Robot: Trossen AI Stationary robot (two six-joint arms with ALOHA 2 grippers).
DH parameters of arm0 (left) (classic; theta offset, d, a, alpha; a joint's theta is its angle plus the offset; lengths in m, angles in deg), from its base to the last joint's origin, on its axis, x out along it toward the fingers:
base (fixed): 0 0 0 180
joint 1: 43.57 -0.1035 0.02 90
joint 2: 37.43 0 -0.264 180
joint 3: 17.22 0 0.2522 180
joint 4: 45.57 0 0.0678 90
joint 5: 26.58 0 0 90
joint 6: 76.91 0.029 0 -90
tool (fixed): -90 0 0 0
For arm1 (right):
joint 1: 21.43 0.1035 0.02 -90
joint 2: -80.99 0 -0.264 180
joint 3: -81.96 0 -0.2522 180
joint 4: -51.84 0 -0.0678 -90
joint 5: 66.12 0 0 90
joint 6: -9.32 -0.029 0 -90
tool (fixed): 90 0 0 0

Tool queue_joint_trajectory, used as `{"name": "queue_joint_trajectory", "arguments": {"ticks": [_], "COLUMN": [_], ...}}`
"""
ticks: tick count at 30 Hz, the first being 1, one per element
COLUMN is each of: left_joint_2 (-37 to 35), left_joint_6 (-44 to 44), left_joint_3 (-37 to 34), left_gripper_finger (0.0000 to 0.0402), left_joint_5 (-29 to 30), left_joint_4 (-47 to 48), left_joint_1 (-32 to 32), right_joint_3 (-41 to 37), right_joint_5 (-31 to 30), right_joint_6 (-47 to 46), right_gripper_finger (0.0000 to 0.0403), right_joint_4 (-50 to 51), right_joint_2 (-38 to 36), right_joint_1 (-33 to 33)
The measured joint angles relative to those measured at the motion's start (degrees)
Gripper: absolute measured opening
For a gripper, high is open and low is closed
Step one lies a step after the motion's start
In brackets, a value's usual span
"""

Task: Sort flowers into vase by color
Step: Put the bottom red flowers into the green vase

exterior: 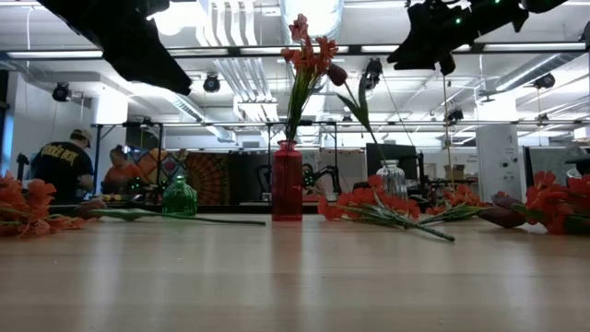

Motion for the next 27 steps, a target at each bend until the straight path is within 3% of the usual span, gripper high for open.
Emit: {"name": "queue_joint_trajectory", "arguments": {"ticks": [11, 20, 27], "left_joint_2": [0.00, 0.06, 1.26], "left_joint_6": [-18.73, -30.75, -36.52], "left_joint_3": [-0.02, -0.02, -0.04], "left_gripper_finger": [0.0194, 0.0194, 0.0194], "left_joint_5": [-13.55, -29.12, -37.54], "left_joint_4": [11.49, 15.91, 17.64], "left_joint_1": [0.01, 0.17, 1.67], "right_joint_3": [0.02, 0.09, 0.12], "right_joint_5": [0.03, 0.14, 4.69], "right_joint_6": [-0.96, -2.10, -4.80], "right_gripper_finger": [0.0146, 0.0145, 0.0141], "right_joint_4": [5.78, 6.61, 6.91], "right_joint_2": [-1.65, -1.65, -1.65], "right_joint_1": [0.02, 0.02, 0.02]}}
